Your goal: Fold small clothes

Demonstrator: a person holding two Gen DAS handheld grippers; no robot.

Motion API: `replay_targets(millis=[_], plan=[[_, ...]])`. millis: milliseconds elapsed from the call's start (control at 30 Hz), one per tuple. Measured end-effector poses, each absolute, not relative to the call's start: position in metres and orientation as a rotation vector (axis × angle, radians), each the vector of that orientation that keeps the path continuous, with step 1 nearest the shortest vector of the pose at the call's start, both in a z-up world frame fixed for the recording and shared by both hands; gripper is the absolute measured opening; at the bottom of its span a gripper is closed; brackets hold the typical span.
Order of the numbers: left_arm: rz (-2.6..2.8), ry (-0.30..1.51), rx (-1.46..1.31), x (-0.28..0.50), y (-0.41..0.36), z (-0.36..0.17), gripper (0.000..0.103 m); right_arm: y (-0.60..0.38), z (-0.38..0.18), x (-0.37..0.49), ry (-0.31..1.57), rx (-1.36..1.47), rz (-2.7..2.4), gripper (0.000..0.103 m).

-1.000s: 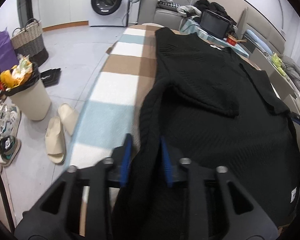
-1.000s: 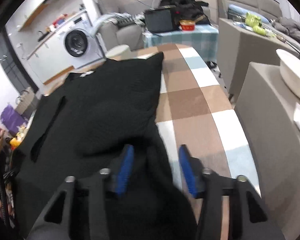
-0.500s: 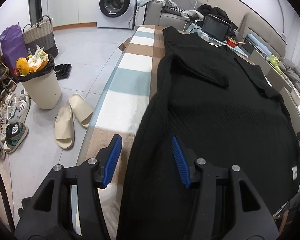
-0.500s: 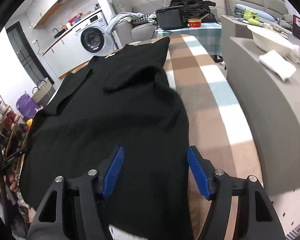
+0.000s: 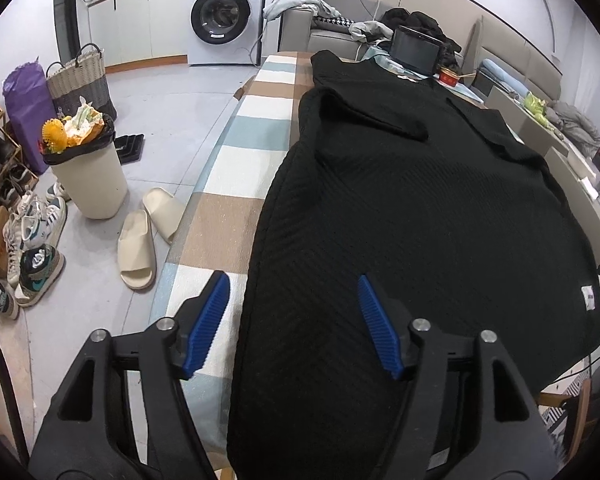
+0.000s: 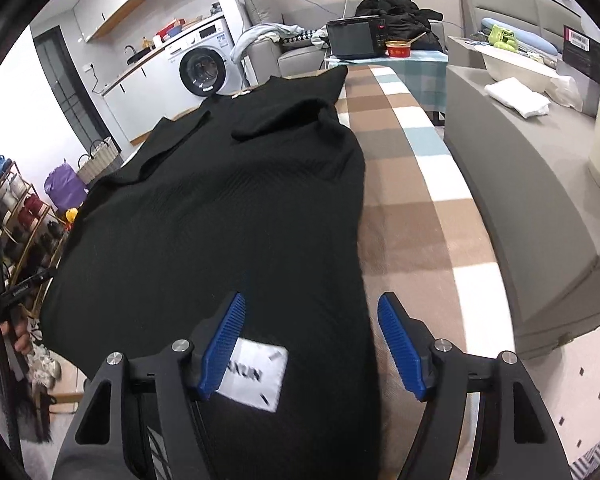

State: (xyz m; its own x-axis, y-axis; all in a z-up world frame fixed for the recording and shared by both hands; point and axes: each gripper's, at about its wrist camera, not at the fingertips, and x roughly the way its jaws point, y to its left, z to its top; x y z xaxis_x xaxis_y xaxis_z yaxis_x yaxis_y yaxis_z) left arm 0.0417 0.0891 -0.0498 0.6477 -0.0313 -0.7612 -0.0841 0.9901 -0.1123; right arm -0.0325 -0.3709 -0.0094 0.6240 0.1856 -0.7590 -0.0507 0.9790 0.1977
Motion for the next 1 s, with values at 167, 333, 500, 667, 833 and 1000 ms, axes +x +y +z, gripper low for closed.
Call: replay_targets(millis=[167, 333, 500, 667, 833, 1000], plan=[[0.039, 0.893, -0.141, 0.04, 0.089, -0.057, 0.065, -0.38, -0.016, -0.043, 0.912, 0.17, 0.162, 0.07], [0.044, 0.897, -0.092, 0.041, 0.085, -0.062, 0.065, -0.377, -0.022, -0.05, 0.917, 0.149, 0.191, 0.07], [0.004, 0.875, -0.064, 0.038, 0.076, -0.063, 0.05, -0.363, -0.023, -0.053, 0.908, 0.083, 0.231, 0.032], [-0.039, 0.846, -0.035, 0.036, 0.067, -0.056, 0.006, -0.347, -0.021, -0.055, 0.867, -0.009, 0.234, 0.007], [-0.061, 0.766, -0.088, 0.033, 0.073, -0.031, 0.006, -0.353, 0.009, -0.059, 0.719, 0.053, 0.243, 0.007], [-0.078, 0.694, -0.105, 0.044, 0.077, -0.002, 0.006, -0.35, 0.035, -0.044, 0.618, 0.07, 0.219, 0.007]])
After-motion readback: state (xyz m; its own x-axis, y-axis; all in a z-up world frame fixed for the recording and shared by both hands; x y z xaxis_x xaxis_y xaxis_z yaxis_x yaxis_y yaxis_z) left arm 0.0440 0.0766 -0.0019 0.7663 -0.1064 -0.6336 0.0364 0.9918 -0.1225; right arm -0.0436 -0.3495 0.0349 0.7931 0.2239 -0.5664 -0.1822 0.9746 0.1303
